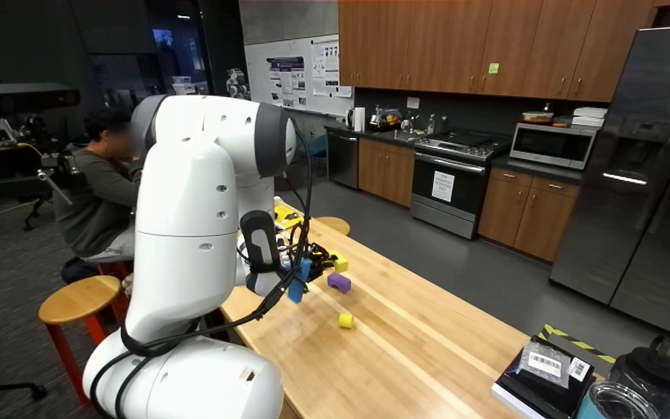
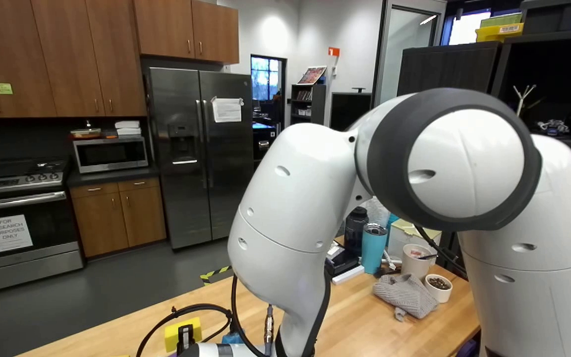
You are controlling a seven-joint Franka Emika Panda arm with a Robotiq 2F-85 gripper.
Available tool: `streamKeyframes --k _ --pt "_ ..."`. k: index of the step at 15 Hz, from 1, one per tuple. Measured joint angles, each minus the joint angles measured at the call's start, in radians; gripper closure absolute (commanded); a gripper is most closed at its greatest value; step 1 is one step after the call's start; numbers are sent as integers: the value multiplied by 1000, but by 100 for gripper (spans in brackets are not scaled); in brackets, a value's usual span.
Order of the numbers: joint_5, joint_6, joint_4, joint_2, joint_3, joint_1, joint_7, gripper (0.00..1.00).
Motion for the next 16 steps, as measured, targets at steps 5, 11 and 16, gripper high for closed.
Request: streamKeyframes --k 5,11,16 --pt "-1 0 12 23 11 4 0 94" --pt "-2 5 33 39 14 4 0 76" --pt "-2 5 33 46 14 4 0 94"
